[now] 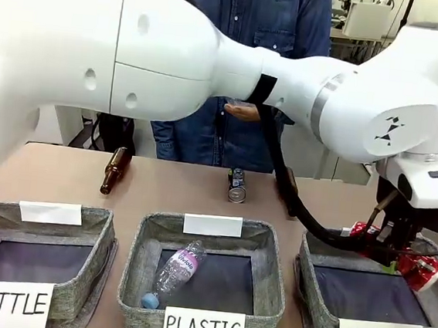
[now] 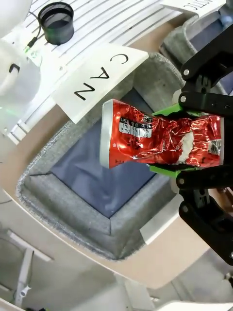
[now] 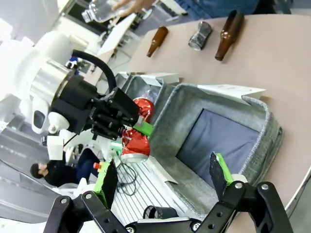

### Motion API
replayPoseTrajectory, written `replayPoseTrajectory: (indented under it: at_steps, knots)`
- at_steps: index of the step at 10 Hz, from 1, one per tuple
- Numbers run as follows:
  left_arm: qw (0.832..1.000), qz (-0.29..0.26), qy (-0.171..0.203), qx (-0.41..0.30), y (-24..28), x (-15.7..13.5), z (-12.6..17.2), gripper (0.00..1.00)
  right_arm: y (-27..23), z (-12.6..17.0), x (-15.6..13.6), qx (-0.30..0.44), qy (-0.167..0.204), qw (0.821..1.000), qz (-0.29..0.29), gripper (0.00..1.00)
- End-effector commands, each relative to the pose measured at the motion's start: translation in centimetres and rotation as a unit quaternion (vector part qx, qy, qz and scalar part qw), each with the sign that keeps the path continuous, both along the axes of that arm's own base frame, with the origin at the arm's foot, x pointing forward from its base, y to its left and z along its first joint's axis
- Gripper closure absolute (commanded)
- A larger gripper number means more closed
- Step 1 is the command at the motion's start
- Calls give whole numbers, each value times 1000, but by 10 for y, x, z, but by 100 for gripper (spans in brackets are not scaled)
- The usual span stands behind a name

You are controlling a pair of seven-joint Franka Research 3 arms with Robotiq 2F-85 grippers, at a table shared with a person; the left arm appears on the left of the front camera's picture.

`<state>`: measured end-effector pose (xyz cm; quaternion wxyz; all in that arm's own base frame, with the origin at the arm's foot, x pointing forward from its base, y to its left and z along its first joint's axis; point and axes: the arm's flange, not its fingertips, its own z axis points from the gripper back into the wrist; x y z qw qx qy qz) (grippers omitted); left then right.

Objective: Sort the can waste into the basket.
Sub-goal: Pick up the can waste from the table and place it in the right Fabric basket.

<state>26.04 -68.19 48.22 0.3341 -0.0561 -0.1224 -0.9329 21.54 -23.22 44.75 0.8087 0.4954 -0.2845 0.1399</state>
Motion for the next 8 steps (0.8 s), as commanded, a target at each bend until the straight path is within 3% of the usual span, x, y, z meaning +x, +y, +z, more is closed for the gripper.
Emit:
replayPoseTrajectory:
  at_steps: [1,2,8]
  knots:
    - [1000,2,-12,5,-7,-4,7,57,-1,5,-3,-5,9,1000,-10,0]
    - [1000,1,-13,7,-6,-4,7,1,-1,5,-3,-5,9,1000,-10,0]
    - [1000,8,-23,-2,6,-6,14,0,-1,5,-3,-5,9,1000,-10,0]
